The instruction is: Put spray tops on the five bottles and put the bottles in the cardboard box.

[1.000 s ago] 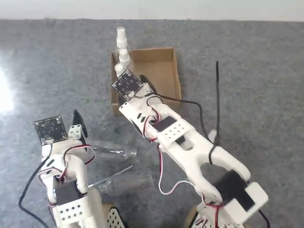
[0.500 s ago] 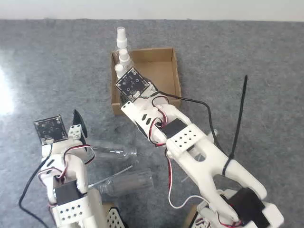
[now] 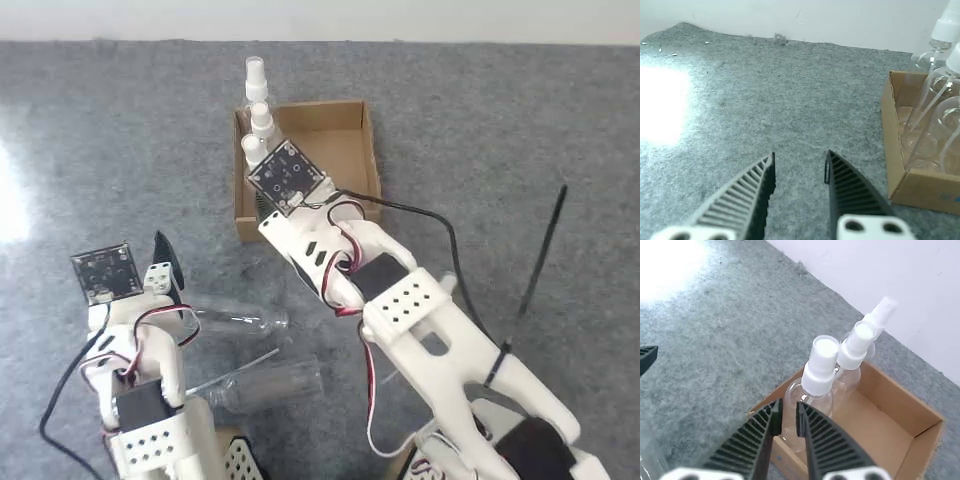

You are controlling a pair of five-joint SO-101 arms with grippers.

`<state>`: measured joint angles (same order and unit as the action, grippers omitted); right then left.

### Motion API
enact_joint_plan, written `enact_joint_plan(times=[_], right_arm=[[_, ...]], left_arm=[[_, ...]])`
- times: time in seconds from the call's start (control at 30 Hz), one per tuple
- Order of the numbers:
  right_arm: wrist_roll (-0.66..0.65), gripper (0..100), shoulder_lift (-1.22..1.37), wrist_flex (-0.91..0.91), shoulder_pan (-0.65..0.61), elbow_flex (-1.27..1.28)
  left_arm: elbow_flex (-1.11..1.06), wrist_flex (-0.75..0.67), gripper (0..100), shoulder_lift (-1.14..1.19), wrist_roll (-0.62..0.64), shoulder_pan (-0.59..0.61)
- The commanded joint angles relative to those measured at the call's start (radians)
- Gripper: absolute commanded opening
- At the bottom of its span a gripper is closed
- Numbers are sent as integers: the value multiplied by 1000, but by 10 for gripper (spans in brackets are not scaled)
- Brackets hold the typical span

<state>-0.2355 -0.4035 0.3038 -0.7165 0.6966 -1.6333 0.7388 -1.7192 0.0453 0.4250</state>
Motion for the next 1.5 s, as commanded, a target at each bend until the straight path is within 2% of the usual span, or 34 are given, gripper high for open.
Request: enact_joint_plan(times=[0.0,0.17,0.43,0.67,1.0,1.37,1.47], right_arm=[[0,6,-104,97,-42,-48],[0,6,-151,317,-68,-161],[0,6,-163,384,-67,-207],[0,6,-163,568,-84,-319],[11,7,-165,797,-84,-325],[11,7,-163,826,-87,-302],[11,7,-163,809,-97,-278]], left_arm=[[10,-34,152,-18,-6,3],[10,-34,152,-18,-6,3],[13,-35,152,-18,-6,5],[10,-69,152,-18,2,84],[10,-69,152,-18,2,83],[13,-69,152,-18,2,89],[18,-72,152,-18,9,146]])
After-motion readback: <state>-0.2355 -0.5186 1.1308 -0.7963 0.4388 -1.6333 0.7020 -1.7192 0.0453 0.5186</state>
